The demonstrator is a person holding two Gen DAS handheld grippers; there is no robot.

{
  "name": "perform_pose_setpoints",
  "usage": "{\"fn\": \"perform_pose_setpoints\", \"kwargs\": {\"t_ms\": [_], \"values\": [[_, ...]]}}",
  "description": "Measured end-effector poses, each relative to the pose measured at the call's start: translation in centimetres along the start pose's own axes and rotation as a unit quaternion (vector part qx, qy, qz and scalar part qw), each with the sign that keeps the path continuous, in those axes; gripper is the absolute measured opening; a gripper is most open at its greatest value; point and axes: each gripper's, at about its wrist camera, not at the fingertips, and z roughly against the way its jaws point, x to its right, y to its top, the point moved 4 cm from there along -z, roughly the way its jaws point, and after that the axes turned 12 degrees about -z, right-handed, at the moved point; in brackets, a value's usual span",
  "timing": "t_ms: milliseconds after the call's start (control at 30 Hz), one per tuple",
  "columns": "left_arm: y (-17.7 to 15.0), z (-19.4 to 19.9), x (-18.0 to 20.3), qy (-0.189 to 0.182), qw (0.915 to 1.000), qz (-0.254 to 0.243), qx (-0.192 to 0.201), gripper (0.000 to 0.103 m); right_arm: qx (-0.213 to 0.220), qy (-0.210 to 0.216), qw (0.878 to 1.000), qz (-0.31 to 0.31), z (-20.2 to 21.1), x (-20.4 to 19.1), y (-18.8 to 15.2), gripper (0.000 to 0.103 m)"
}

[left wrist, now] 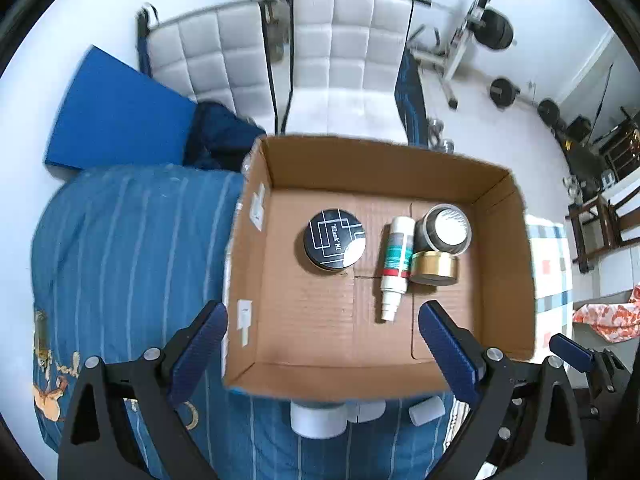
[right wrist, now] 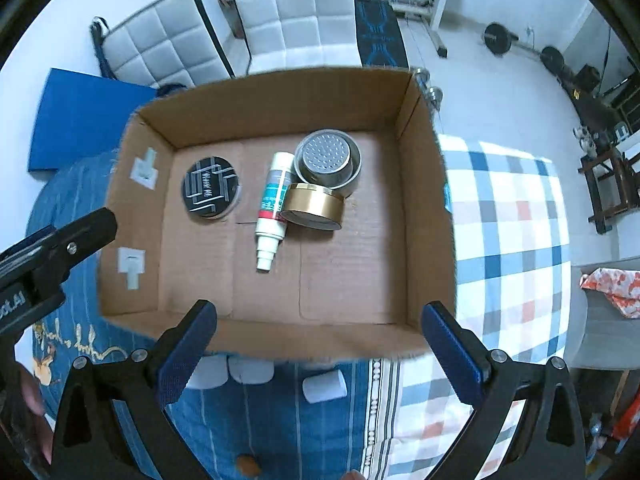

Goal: Organize rigid objects
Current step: 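Place the tin and tape roll into the box and open both tools, then grasp the white jar with the left tool while the right tool grasps the white cylinder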

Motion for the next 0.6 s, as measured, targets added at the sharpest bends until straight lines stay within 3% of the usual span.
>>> {"fn": "perform_pose_setpoints", "kwargs": {"t_ms": [233,600], "values": [[-2.6,6.5,1.1,0.020,0.9978,-0.011,0.062,0.098,0.048,0.015,0.999,0.001,5.4,0.8,-2.1,0.103],[-5.4,12.0,3.5,0.022,0.9947,-0.021,0.098,0.098,0.079,0.030,0.996,-0.001,10.3,2.3,-4.9,0.103]]}}
